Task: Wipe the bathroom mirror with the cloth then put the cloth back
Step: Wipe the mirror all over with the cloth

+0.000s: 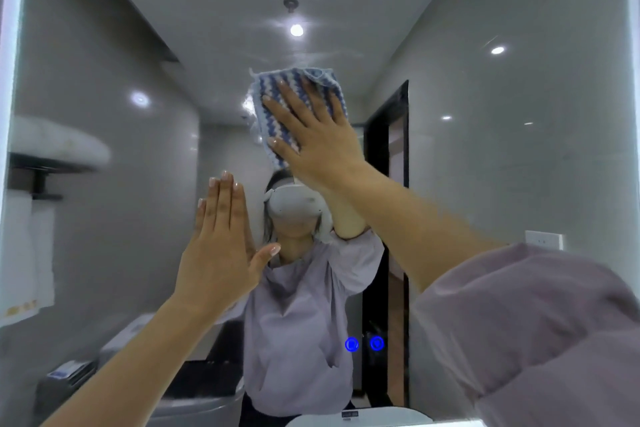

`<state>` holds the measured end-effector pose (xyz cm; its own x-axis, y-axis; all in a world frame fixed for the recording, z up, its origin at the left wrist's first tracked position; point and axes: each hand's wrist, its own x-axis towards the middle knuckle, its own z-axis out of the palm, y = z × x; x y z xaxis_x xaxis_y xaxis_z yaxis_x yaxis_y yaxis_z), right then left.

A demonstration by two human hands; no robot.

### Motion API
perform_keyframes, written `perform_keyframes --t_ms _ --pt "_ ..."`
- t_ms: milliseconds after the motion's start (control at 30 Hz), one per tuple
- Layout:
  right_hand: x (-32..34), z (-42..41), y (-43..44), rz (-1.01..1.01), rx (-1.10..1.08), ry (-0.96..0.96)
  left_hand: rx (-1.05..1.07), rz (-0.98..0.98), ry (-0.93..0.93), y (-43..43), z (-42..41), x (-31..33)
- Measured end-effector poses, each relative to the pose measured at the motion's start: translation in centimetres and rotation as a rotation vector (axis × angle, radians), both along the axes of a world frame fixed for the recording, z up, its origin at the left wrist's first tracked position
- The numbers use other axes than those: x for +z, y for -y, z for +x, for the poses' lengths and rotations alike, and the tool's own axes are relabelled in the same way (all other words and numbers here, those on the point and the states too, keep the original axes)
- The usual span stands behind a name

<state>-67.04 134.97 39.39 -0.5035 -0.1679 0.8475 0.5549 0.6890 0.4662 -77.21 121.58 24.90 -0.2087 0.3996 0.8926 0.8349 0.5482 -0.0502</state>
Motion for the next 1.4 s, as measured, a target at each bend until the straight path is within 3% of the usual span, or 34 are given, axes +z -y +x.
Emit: perform_keyframes --t_ms 267,700,1033,1400 --pt "1.6 5.5 -6.1 -0.132 -0.009 -0.117 0.006 -0.003 -0.017 -0.1 -0.4 -0.1" --pt "1.0 12.0 -13.9 -0.481 -0.025 -0.507 -0.001 -0.004 0.006 0.1 0.3 0.2" --pt "-1.8 9.1 -10.9 -0.524 -0.023 -0.574 0.028 -0.012 -0.002 -0.1 0.4 0.1" --pt "-5.9 4.6 -4.3 -0.362 0.026 -0.362 -0.002 0.002 0.008 -0.4 -0.1 0.1"
